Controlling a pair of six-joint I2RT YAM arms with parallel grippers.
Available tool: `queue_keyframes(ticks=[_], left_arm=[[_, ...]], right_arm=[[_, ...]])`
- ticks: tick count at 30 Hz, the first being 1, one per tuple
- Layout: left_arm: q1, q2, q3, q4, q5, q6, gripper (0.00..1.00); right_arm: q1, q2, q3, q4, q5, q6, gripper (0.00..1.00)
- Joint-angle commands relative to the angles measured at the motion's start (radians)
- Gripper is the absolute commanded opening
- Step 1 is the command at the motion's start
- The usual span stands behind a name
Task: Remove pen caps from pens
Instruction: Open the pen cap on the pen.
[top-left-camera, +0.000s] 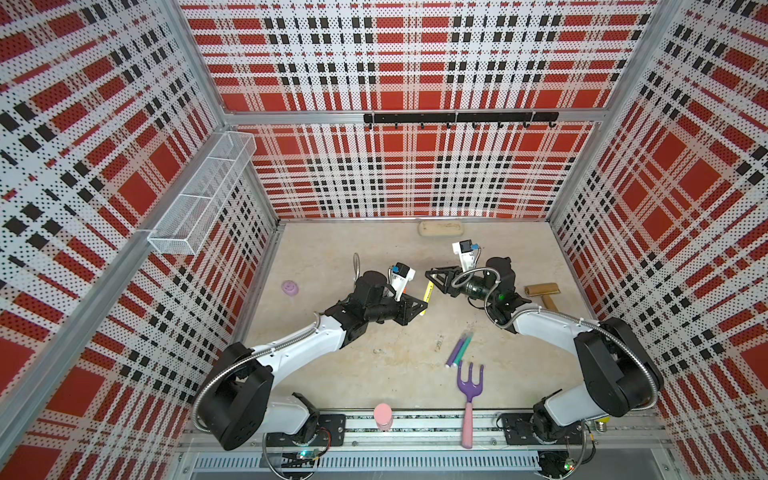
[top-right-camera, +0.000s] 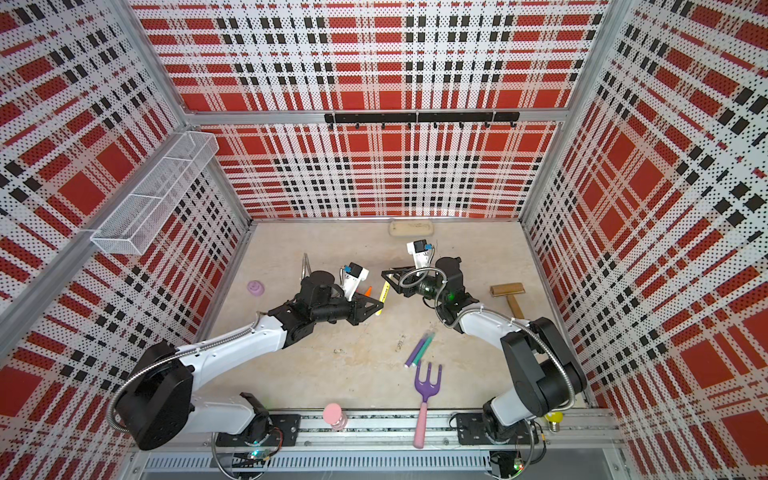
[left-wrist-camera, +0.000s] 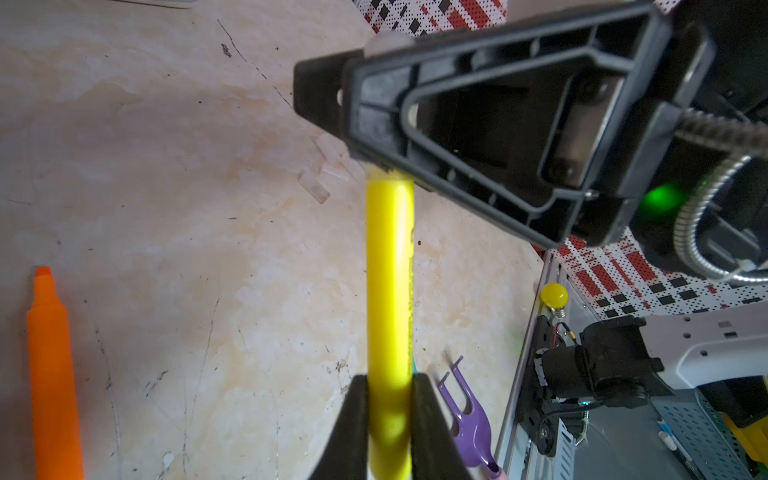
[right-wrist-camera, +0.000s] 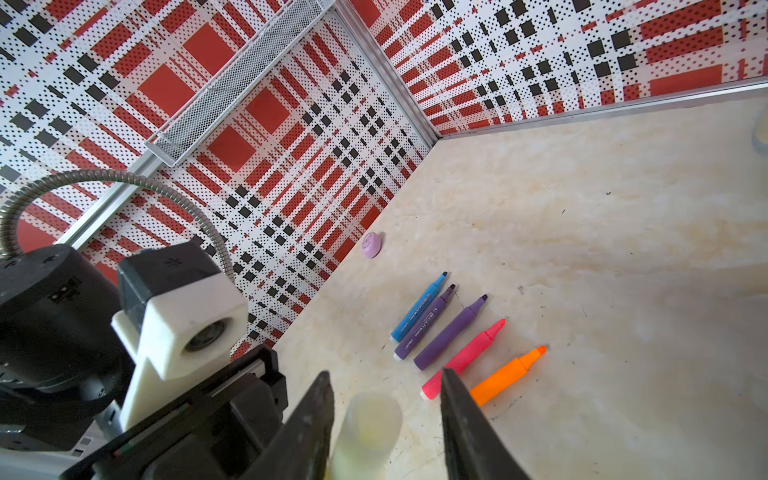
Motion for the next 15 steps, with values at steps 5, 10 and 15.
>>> queue_keyframes(ticks=[5,10,15], left_arm=[[0.012,-0.036,-0.027,0.049,0.003,-0.012,0.05],[0.014,-0.041,-0.035,0.049,0.0,-0.023,0.05],[0.014,-0.061,-0.046,0.049,-0.022,-0.029,0.05]], right_arm=[[0.001,-0.041,-0.016,0.048,0.013,0.005,0.44],[0.001,-0.044,-0.024,0.055,0.014,0.01,0.41],[0.001,-0.036,-0.02,0.063,-0.002,0.014,0.35]])
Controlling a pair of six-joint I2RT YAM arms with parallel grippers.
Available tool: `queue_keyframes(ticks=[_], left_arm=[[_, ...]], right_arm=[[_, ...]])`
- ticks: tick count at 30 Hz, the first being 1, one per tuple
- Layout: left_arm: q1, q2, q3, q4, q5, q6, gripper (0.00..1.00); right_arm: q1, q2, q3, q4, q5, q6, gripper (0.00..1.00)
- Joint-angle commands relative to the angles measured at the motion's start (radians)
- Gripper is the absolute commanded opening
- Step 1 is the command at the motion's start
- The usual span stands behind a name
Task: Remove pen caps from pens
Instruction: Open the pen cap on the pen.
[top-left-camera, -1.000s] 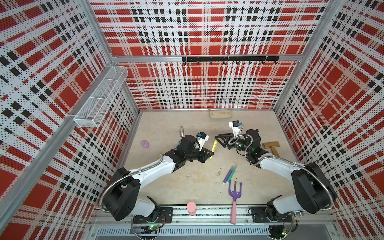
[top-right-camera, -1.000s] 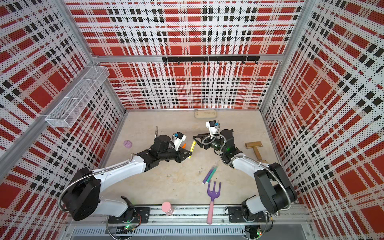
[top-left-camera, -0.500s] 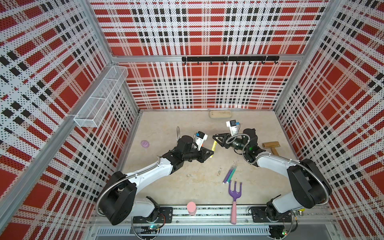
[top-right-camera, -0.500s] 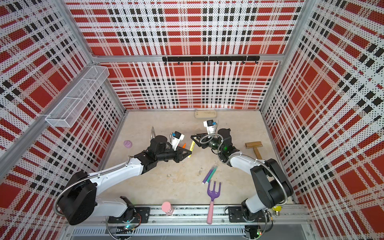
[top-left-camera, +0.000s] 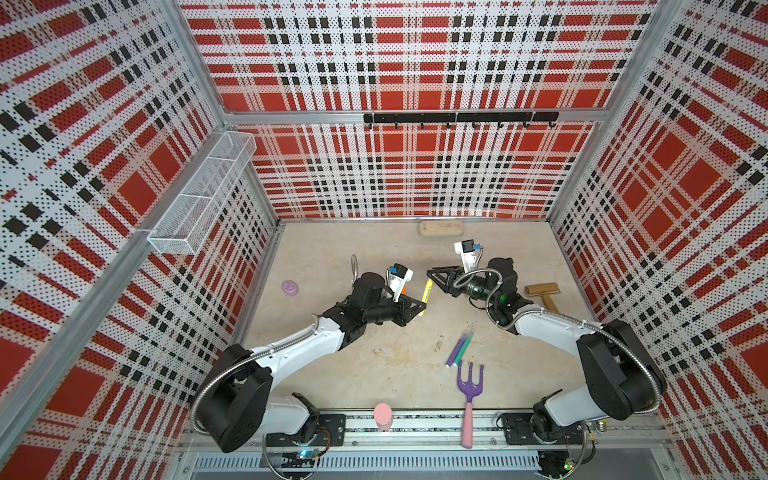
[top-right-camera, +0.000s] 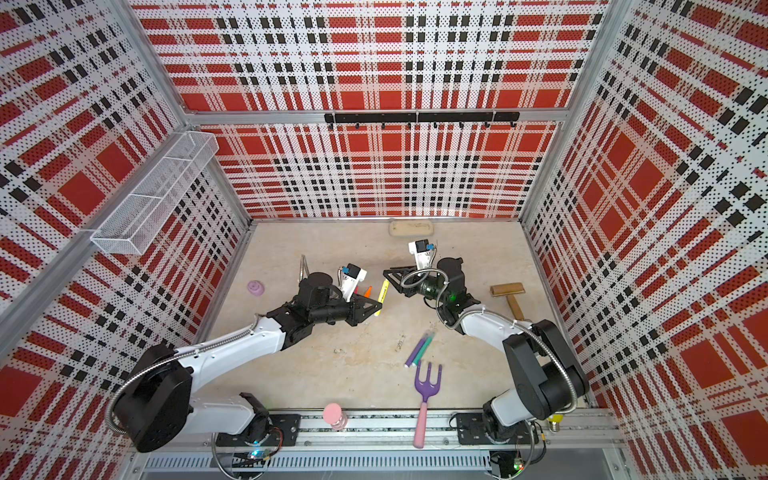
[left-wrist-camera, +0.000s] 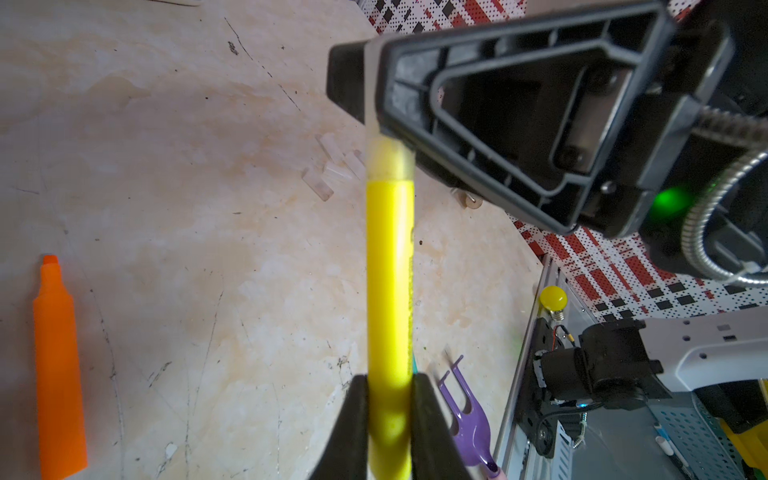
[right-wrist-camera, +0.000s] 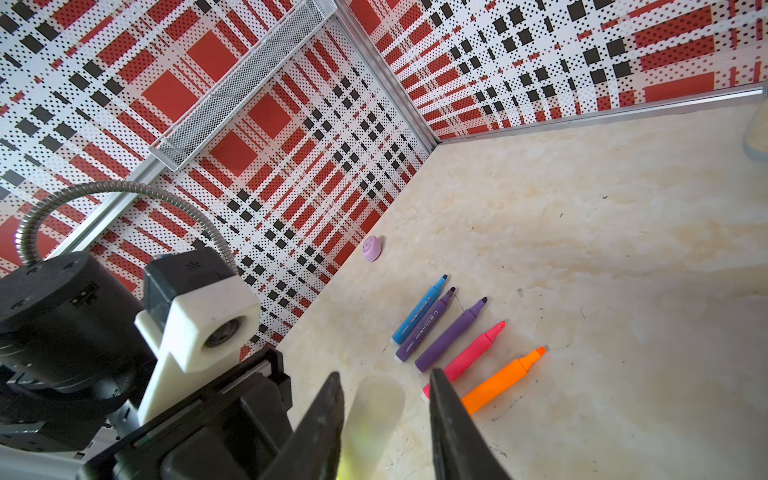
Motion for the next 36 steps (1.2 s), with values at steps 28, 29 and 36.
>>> queue_keyframes(ticks=[28,29,36], left_arm=[[-0.029,0.057,-0.003,-0.012,-0.048,0.044,0.0],[-0.031,0.06,-0.005,-0.012,-0.044,0.048,0.0],[-0.037,0.1,-0.013,-0.019,-0.032,0.061,0.0]], right_arm=[[-0.021,-0.012,0.137,0.056,0.05,0.004,0.0],[-0.026,-0.019,0.152,0.037,0.067,-0.012,0.0],[-0.081,-0.063,0.178,0.057,0.145,-0.018,0.0]])
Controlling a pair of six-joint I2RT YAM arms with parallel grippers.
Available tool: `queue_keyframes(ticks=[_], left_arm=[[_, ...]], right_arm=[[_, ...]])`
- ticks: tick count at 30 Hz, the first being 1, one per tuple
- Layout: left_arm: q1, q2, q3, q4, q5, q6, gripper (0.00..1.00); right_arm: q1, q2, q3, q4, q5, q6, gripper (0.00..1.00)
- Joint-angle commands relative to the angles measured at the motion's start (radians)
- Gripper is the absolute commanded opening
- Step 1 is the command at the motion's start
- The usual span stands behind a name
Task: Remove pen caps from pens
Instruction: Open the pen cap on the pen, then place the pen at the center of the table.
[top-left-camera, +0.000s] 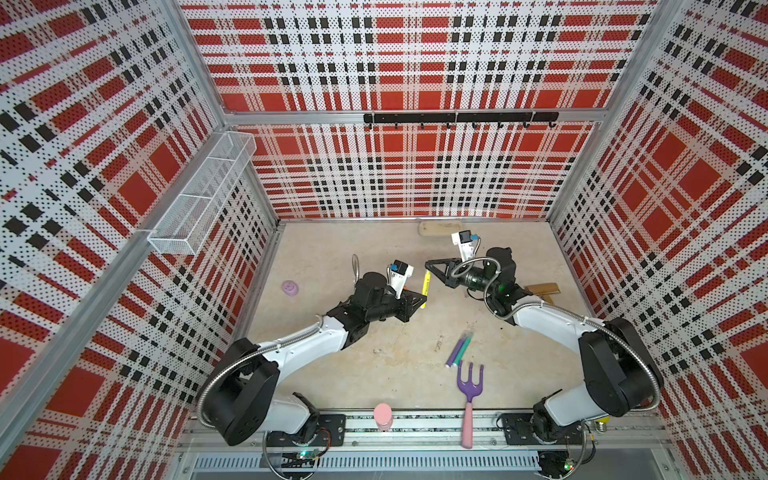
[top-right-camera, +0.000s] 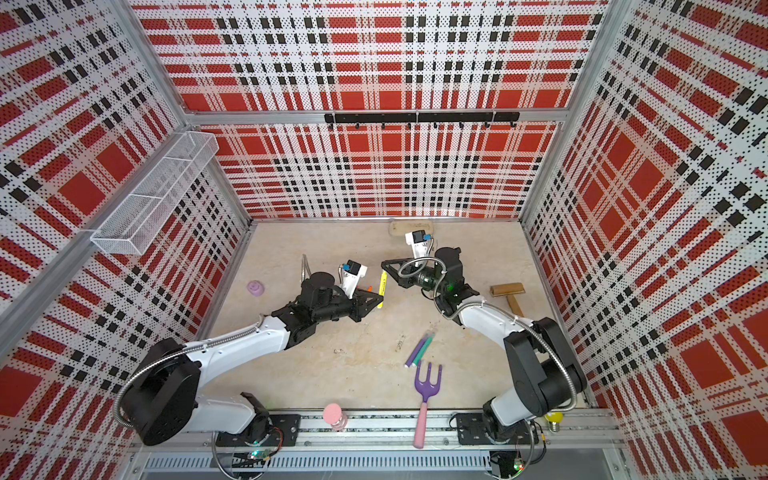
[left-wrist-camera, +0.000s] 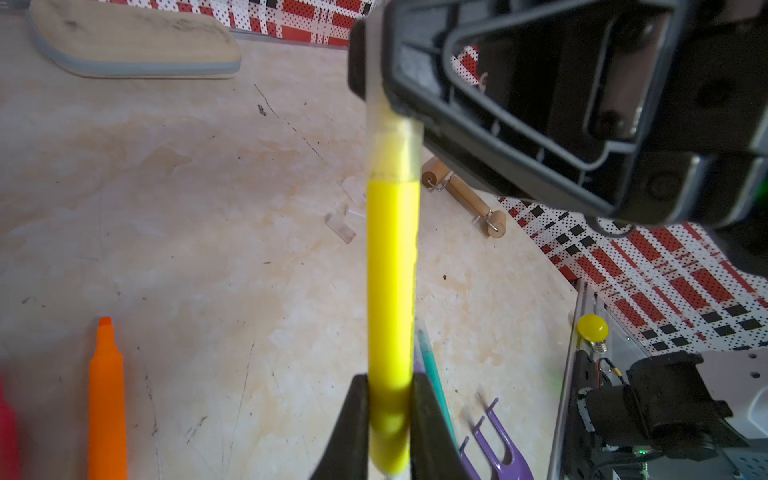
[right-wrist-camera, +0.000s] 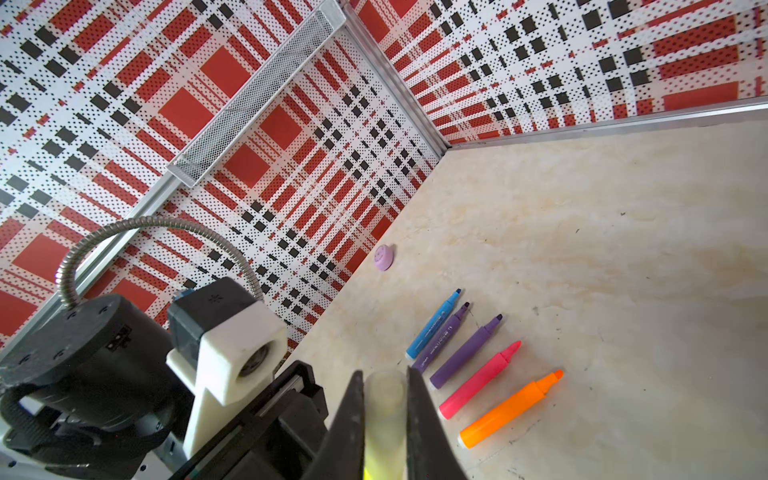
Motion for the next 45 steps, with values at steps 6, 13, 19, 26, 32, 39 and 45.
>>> queue_keyframes(ticks=[6,13,19,26,32,39,45], left_arm=[[-0.029,0.055,-0.016,-0.155,0.056,0.016,0.0],[-0.067,0.112,0.024,-0.158,0.067,0.008,0.0],[-0.075,0.146,0.044,-0.171,0.09,0.022,0.0],[-0.077,0.173,0.063,-0.219,0.103,0.057,0.0],[-0.049,0.202,0.07,-0.219,0.098,0.057,0.0],[-0.006,0.263,0.181,-0.47,-0.108,0.099,0.0],[0.004,0.389,0.249,-0.499,-0.192,0.071,0.0]], right_arm=[[-0.096,-0.084,0.038,0.249,0.169,-0.011,0.0],[-0.102,-0.073,0.011,0.385,0.182,-0.005,0.0],[-0.137,-0.084,-0.014,0.474,0.215,0.02,0.0],[-0.164,-0.079,-0.029,0.551,0.25,0.056,0.0],[-0.169,-0.057,-0.017,0.551,0.269,0.051,0.0],[-0.173,-0.134,0.062,0.064,0.401,-0.144,0.0],[-0.174,-0.231,0.036,-0.147,0.534,-0.28,0.0]])
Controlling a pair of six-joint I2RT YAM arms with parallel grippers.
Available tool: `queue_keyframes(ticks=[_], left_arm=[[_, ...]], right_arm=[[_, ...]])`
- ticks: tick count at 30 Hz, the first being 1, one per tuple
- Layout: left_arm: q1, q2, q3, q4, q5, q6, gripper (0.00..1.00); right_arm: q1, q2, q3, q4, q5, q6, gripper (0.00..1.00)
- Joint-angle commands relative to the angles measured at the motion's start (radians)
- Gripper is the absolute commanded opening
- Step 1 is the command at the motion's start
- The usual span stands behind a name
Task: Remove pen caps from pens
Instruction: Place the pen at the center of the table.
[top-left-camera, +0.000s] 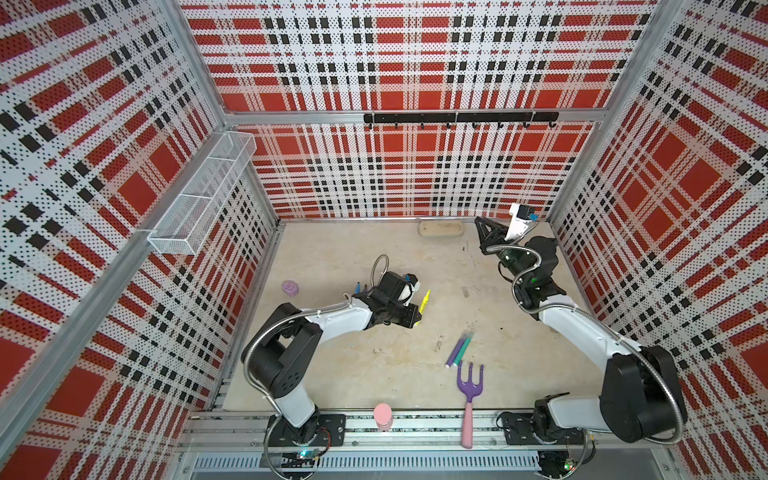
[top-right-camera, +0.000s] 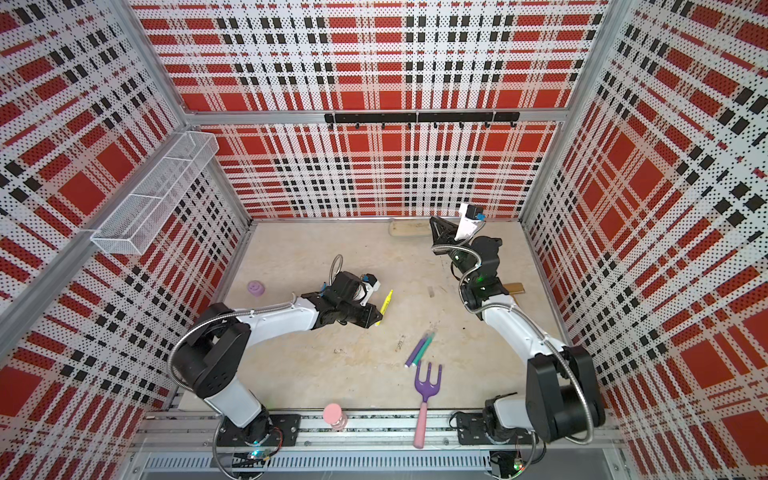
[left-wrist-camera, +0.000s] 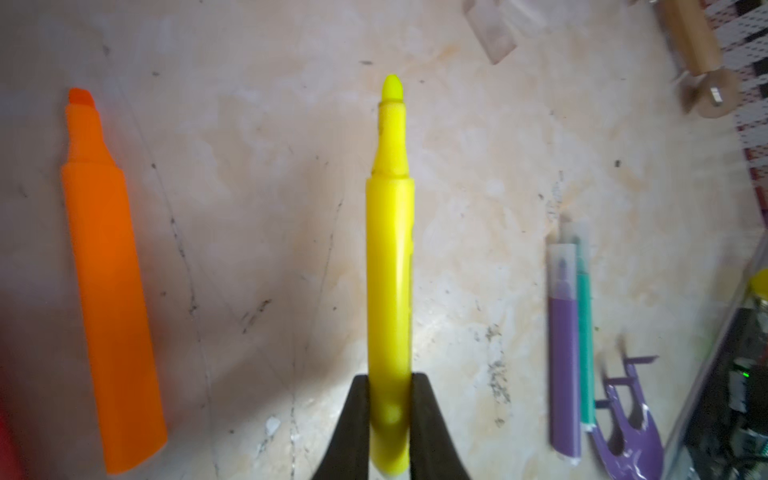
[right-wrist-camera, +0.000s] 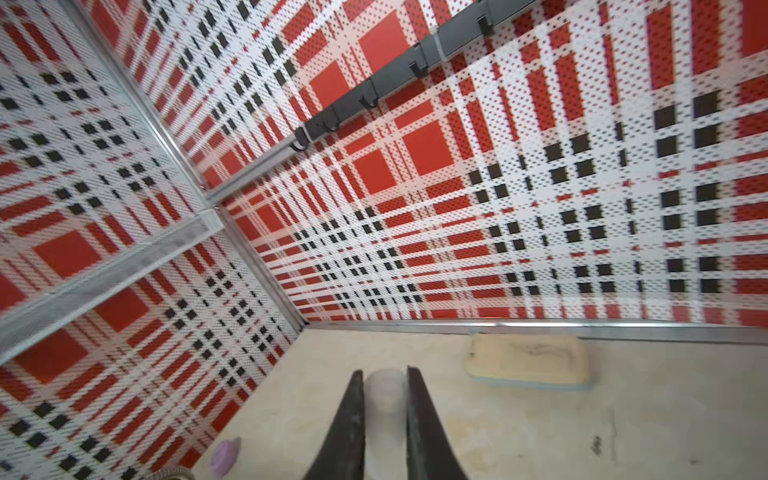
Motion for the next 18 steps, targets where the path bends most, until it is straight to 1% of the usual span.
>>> queue_keyframes(ticks=[1,4,10,18], left_arm=[[0.008,0.063,0.05,-0.07,-0.083,-0.001,0.0],[0.014,0.105,0.102,-0.094,-0.115,-0.008,0.0],[0.045,0.149,0.165,-0.141,-0.137,-0.026,0.0],[0.067,0.125,0.145,-0.171,-0.174,-0.033,0.0]], right_arm=[[-0.001,-0.058,-0.006,-0.147,0.097,-0.11,0.0],[-0.002,-0.088,-0.023,-0.182,0.118,-0.132,0.0],[-0.001,-0.126,-0.044,-0.216,0.147,-0.152,0.0],[-0.002,-0.124,-0.043,-0.241,0.162,-0.175,0.0]])
